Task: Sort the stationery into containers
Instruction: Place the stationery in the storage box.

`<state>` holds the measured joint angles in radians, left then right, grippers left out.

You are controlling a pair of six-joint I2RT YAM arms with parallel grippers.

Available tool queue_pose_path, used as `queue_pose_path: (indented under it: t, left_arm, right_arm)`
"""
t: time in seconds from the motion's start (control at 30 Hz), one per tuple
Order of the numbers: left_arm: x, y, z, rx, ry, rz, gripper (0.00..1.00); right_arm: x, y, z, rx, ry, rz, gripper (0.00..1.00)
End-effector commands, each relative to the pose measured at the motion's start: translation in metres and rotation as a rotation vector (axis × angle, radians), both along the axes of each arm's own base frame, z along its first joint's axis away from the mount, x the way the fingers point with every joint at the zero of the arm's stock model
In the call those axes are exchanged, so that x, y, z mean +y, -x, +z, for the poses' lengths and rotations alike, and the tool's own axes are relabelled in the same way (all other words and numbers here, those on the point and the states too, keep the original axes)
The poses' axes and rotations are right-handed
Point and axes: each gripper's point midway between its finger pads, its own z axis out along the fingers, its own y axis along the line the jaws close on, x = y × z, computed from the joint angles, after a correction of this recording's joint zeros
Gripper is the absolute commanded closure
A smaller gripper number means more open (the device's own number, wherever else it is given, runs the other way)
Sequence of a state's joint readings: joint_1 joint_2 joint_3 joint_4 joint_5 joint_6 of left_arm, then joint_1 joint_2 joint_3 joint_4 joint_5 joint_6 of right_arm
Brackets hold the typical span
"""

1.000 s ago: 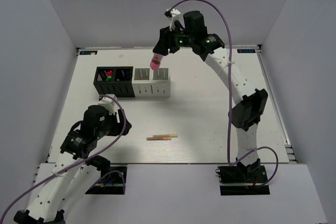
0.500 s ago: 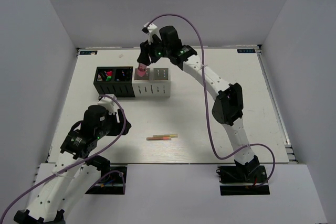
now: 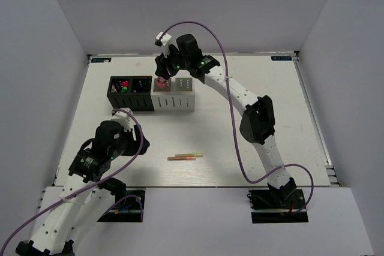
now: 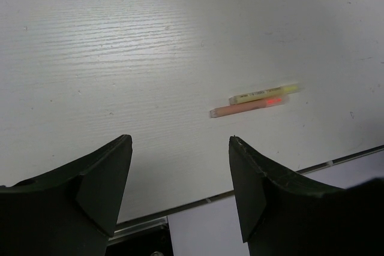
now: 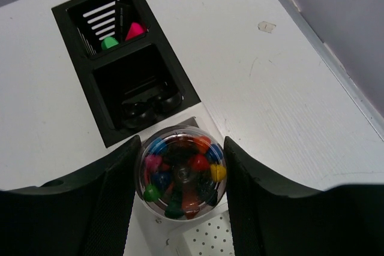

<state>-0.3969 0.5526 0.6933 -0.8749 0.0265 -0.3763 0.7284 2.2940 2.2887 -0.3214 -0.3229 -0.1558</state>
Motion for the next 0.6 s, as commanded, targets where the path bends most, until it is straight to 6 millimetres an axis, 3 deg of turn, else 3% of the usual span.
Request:
queue_pose_path:
  t: [0.0, 0.1, 0.2, 0.3, 0.33, 0.37, 0.4, 0.43, 0.47, 0.5, 0.53, 0.57]
  left_arm:
    - [-0.005, -0.001, 0.004, -0.006, 0.026, -0.007, 0.24]
    - [-0.006, -0.002, 0.002, -0.001, 0.031, -0.008, 0.24]
    - [-0.008, -0.003, 0.003, 0.003, 0.031, -0.012, 0.24]
    - [-0.011, -0.005, 0.003, 0.009, 0.037, -0.024, 0.40]
    - [-0.013, -0.007, 0.003, 0.009, 0.039, -0.028, 0.73]
    - [-0.016, -0.008, 0.005, 0.006, 0.052, -0.037, 0.88]
    - [-0.020, -0.007, 0.007, 0.009, 0.068, -0.054, 0.98]
    - [-0.025, -0.012, 0.006, 0.017, 0.074, -0.067, 1.00]
    - [-0.028, -0.013, 0.007, 0.016, 0.081, -0.084, 1.00]
    - [-0.038, -0.010, 0.006, 0.048, 0.105, -0.131, 1.00]
    - [-0.043, -0.012, 0.001, 0.066, 0.096, -0.168, 1.00]
    - [-0.051, -0.014, 0.004, 0.056, 0.112, -0.201, 0.96]
  right_arm:
    - [0.006, 0.001, 0.006, -0.069, 0.013, 0.019, 0.41]
    - [0.006, 0.003, 0.008, -0.061, 0.012, 0.018, 0.20]
    - [0.006, 0.009, 0.016, -0.061, 0.001, 0.026, 0.18]
    - [-0.002, 0.017, 0.040, -0.058, -0.034, 0.021, 0.38]
    - [-0.009, 0.023, 0.046, -0.036, -0.046, 0.014, 0.92]
    - [-0.017, 0.028, 0.064, -0.050, -0.064, -0.004, 1.00]
    - [-0.028, 0.037, 0.077, -0.053, -0.067, -0.023, 1.00]
    - [-0.042, 0.045, 0.090, -0.077, -0.061, -0.034, 1.00]
    - [-0.051, 0.050, 0.091, -0.085, -0.044, -0.036, 1.00]
    - [-0.071, 0.068, 0.088, -0.067, 0.000, -0.029, 1.00]
    - [-0.083, 0.080, 0.064, -0.051, 0.059, 0.022, 0.85]
    - [-0.112, 0.109, 0.065, -0.075, 0.120, 0.067, 0.10]
